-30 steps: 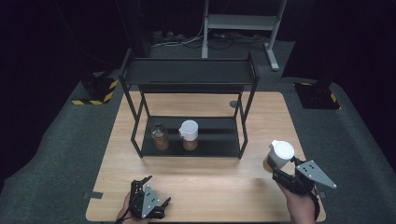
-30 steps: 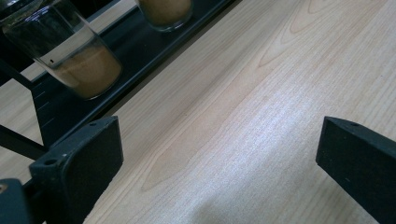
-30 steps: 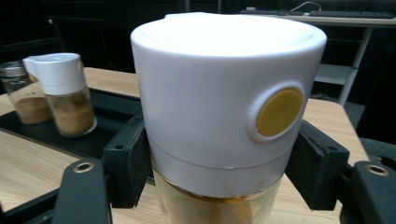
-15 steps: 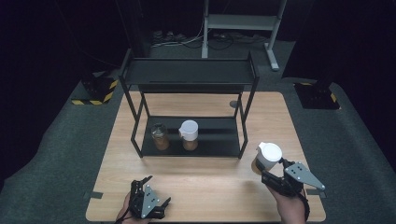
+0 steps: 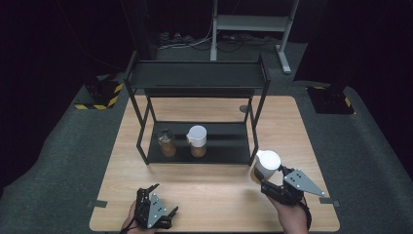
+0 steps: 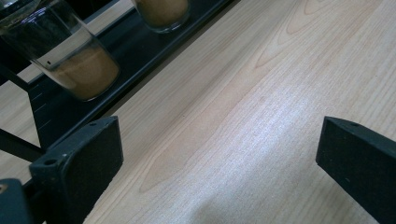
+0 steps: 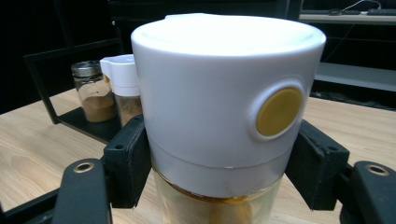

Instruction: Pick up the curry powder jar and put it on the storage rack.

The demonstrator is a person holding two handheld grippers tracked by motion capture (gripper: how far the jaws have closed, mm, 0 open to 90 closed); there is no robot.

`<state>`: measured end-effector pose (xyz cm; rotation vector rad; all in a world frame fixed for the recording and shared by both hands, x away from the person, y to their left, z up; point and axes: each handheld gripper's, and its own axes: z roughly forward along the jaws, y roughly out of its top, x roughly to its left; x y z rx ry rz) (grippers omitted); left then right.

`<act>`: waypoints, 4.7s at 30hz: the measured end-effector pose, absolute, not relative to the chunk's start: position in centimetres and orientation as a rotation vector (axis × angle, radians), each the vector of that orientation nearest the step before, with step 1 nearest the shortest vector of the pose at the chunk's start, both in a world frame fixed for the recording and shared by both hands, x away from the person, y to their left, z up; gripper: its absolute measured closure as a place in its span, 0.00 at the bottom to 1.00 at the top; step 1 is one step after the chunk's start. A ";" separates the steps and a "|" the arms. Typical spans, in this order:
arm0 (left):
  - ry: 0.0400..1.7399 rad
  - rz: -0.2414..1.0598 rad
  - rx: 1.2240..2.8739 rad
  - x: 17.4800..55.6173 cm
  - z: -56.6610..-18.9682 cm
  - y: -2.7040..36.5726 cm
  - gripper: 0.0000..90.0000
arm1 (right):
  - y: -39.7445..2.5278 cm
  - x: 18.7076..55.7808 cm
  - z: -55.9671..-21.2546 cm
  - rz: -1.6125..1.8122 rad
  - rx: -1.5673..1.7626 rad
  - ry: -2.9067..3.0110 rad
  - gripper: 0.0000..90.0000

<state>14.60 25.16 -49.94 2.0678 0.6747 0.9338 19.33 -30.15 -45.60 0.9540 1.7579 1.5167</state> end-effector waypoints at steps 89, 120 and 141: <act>0.666 0.901 2.032 14.6 -50.1 26.1 0.01 | -19.0 28.3 -45.9 1.441 0.951 1.754 0.34; 0.667 0.897 2.020 14.6 -50.2 26.3 0.01 | -17.0 31.0 -47.5 1.389 1.011 1.767 0.34; 0.666 0.894 2.015 14.6 -50.2 26.4 0.01 | -16.7 31.4 -48.3 1.382 1.039 1.779 0.34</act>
